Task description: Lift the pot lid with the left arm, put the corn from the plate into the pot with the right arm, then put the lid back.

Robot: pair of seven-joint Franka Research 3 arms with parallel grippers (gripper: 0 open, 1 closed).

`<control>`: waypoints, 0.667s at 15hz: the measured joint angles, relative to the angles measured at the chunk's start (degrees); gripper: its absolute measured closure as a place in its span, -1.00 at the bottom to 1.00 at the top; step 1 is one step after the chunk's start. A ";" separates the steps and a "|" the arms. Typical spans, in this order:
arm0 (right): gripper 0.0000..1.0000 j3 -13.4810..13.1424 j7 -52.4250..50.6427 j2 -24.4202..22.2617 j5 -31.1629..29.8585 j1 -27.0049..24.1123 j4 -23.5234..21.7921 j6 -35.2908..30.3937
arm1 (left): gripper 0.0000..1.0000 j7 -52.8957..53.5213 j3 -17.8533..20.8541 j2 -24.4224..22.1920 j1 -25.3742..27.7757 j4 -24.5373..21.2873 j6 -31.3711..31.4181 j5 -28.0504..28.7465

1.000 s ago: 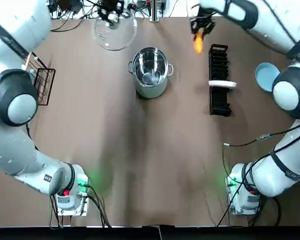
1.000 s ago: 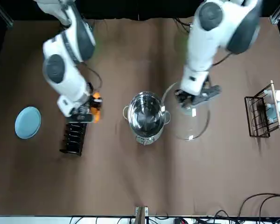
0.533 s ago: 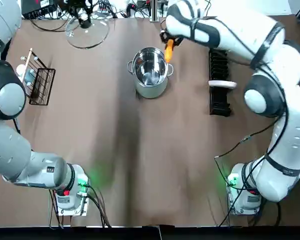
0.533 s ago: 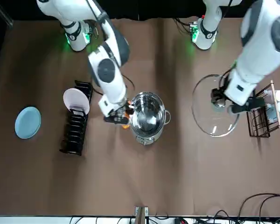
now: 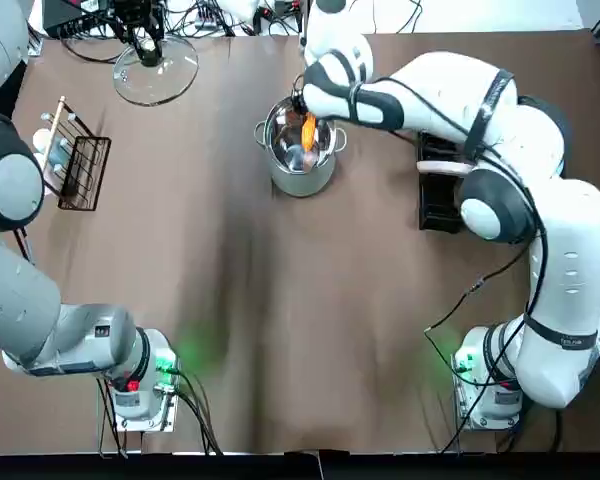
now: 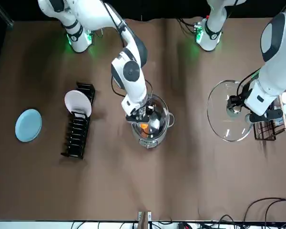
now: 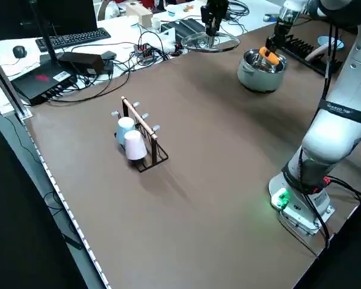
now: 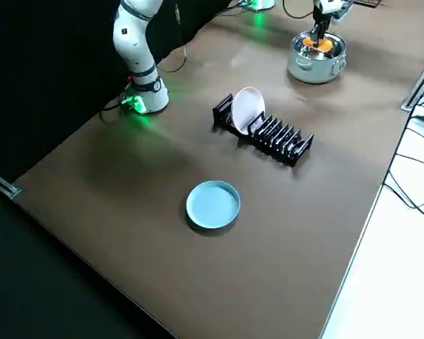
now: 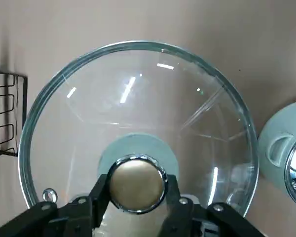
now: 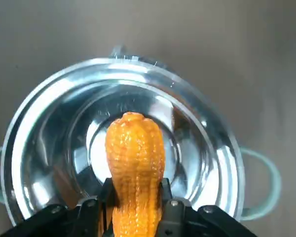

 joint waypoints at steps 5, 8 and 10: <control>0.20 -0.01 0.61 3.86 0.02 1.20 0.01 3.75 | 0.00 0.53 0.00 -0.01 0.61 0.00 0.07 0.00; 0.20 0.01 0.65 5.54 0.02 1.56 0.02 4.50 | 0.00 0.54 -0.09 -0.01 0.61 0.00 0.08 0.00; 0.19 0.01 0.66 6.18 0.02 1.76 0.02 4.66 | 0.00 0.54 -0.13 -0.01 0.61 0.00 0.08 0.00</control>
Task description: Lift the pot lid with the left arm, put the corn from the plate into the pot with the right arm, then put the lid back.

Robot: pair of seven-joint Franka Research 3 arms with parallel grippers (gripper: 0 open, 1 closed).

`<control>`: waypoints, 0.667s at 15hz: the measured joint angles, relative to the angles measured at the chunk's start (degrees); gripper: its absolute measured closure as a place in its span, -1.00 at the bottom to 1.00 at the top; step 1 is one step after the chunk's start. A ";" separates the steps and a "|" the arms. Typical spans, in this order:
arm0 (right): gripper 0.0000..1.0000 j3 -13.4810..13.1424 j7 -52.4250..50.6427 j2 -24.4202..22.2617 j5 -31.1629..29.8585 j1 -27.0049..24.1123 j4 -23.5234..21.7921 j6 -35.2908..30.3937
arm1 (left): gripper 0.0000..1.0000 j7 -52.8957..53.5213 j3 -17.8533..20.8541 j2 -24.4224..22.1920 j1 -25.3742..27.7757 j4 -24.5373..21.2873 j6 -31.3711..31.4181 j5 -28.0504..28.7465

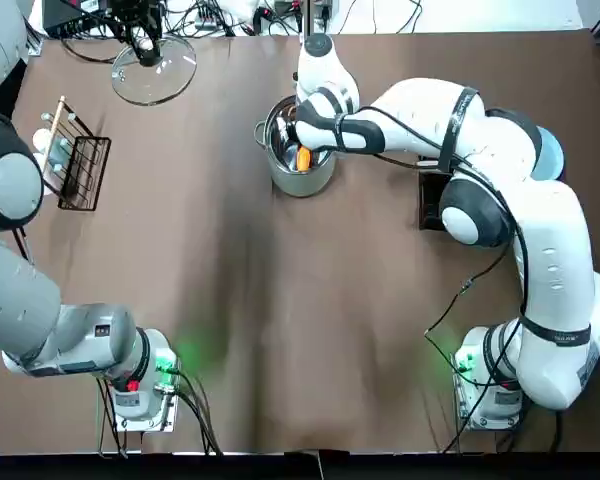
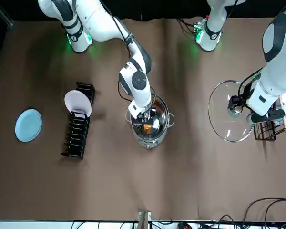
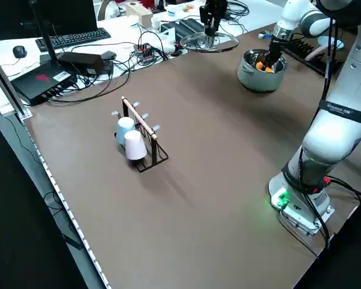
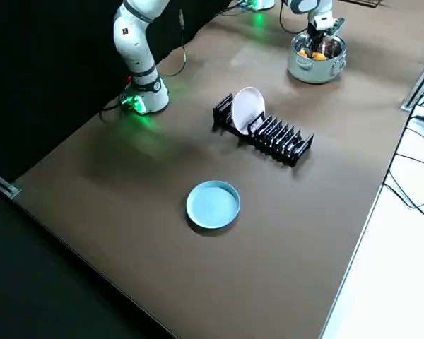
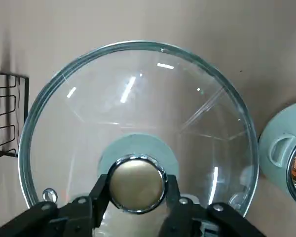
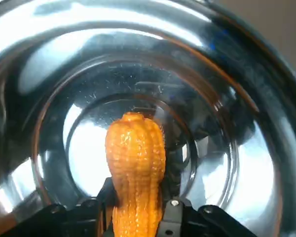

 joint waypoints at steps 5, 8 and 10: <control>-0.33 -0.01 0.43 0.04 0.00 0.02 0.61 0.05 | 0.00 0.00 -0.19 0.00 -0.01 0.00 0.00 0.00; -0.81 -0.03 0.43 -0.95 0.03 0.02 1.73 -0.15 | 0.00 0.00 -0.50 0.00 -0.08 -0.30 0.08 0.00; -0.84 -0.17 0.44 -2.77 0.03 0.00 2.38 -2.70 | 0.00 -0.04 -0.74 0.00 -0.12 -0.57 0.62 -0.01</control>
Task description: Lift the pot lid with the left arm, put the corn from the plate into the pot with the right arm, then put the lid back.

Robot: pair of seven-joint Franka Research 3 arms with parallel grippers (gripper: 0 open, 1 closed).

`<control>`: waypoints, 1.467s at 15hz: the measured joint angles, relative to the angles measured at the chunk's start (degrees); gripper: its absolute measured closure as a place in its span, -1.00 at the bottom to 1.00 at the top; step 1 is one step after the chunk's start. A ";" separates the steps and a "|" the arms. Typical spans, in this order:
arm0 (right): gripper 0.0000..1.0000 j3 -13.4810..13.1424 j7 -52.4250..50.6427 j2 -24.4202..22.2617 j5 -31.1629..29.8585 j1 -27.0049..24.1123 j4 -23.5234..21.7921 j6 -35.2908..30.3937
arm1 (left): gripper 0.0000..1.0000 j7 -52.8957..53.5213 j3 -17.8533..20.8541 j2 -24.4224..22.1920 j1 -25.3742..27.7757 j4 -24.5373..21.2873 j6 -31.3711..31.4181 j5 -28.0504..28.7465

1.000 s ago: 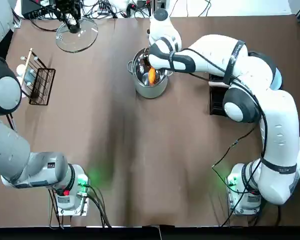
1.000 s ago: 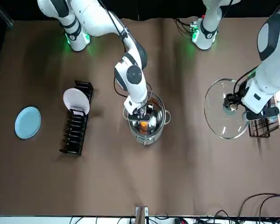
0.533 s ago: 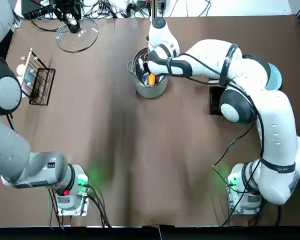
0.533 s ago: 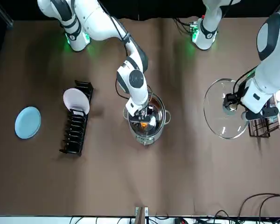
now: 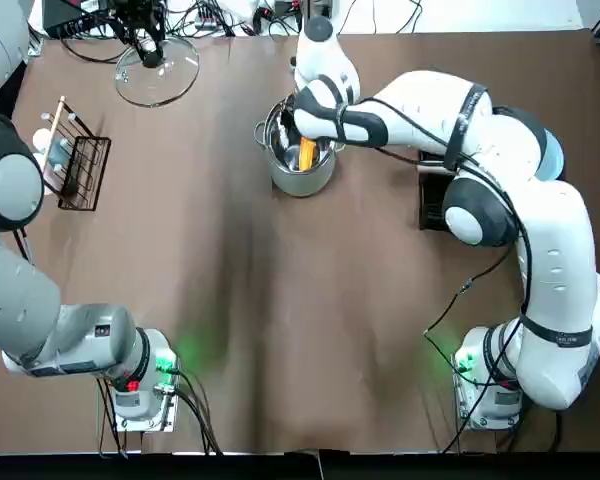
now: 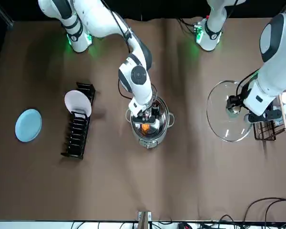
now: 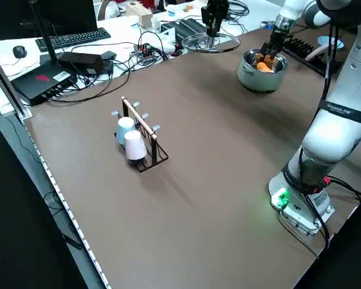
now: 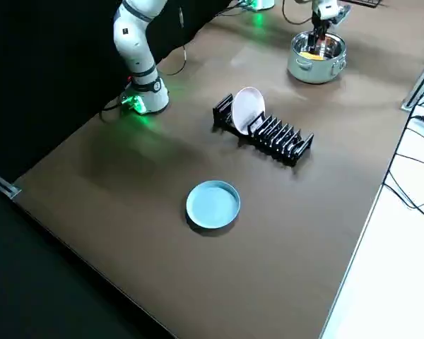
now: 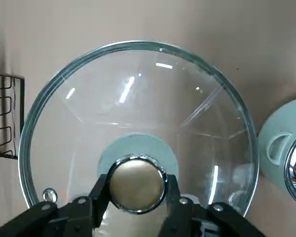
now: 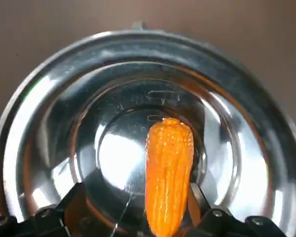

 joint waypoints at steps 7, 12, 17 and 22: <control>-0.83 -1.48 -4.76 -11.28 -0.02 -7.94 0.68 -13.12 | 0.00 -7.90 -1.55 0.35 -3.10 -1.30 5.18 -0.08; -0.84 -1.84 -19.37 -16.26 -0.07 -20.20 0.69 -23.67 | 0.00 -23.86 -1.73 3.65 -14.35 -1.77 13.62 0.87; -0.97 -2.01 -39.58 -21.93 -0.08 -32.33 0.64 -36.51 | 0.00 -36.38 -1.78 9.06 -24.72 -1.82 20.37 4.37; -0.99 -1.98 -45.78 -30.18 -0.79 -37.88 -3.76 -37.58 | 0.00 -46.81 -1.66 15.13 -31.15 -1.76 27.95 9.98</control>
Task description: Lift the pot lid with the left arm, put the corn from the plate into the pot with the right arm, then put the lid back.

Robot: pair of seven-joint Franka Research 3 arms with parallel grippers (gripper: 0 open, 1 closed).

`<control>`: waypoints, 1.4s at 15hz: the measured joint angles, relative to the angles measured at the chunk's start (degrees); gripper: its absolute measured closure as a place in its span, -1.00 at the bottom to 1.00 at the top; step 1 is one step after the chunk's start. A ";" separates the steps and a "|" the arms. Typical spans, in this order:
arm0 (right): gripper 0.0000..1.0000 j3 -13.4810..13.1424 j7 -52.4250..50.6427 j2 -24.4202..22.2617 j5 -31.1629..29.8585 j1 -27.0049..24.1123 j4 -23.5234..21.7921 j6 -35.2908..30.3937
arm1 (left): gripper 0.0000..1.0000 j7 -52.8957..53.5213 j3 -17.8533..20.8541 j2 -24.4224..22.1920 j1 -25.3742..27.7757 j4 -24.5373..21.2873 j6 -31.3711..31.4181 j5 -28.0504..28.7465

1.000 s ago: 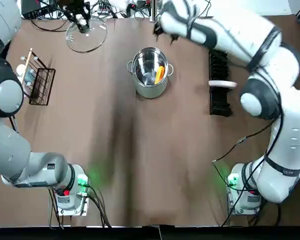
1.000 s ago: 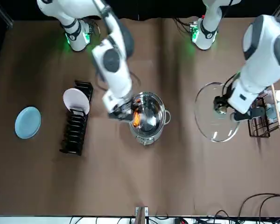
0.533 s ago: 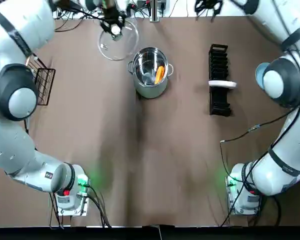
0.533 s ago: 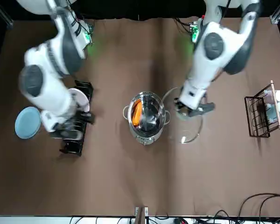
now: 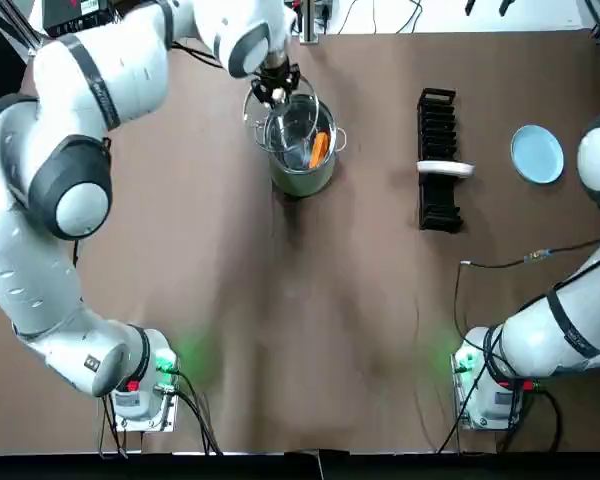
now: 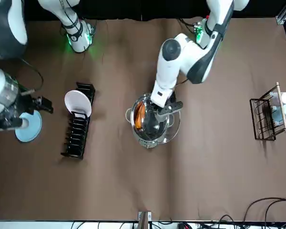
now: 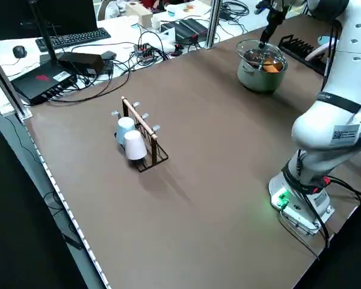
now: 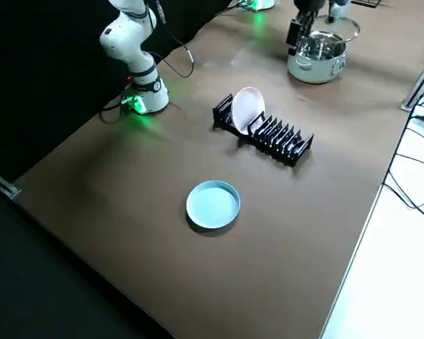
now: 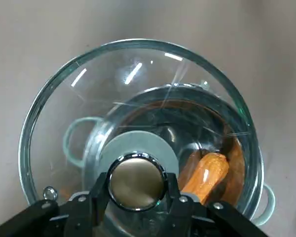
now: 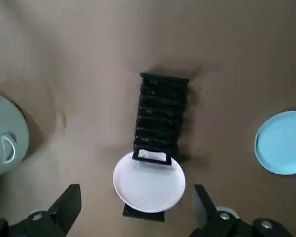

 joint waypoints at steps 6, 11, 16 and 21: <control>-0.99 0.70 -0.18 -10.23 -0.49 0.04 -14.84 8.05 | 0.00 -3.38 0.12 1.85 -3.20 0.43 0.99 0.98; -0.99 0.75 -0.62 -11.25 -1.10 0.03 -15.50 6.70 | 0.00 -4.31 0.34 2.81 -4.70 0.49 1.85 1.05; -0.99 0.38 -6.20 -12.70 -3.29 -1.37 -15.95 6.34 | 0.00 -6.92 0.47 4.63 -5.02 1.51 2.45 4.32; -1.00 0.42 -7.01 -13.30 -3.28 -1.70 -16.06 2.81 | 0.00 -7.53 0.49 5.21 -5.22 2.20 2.45 5.46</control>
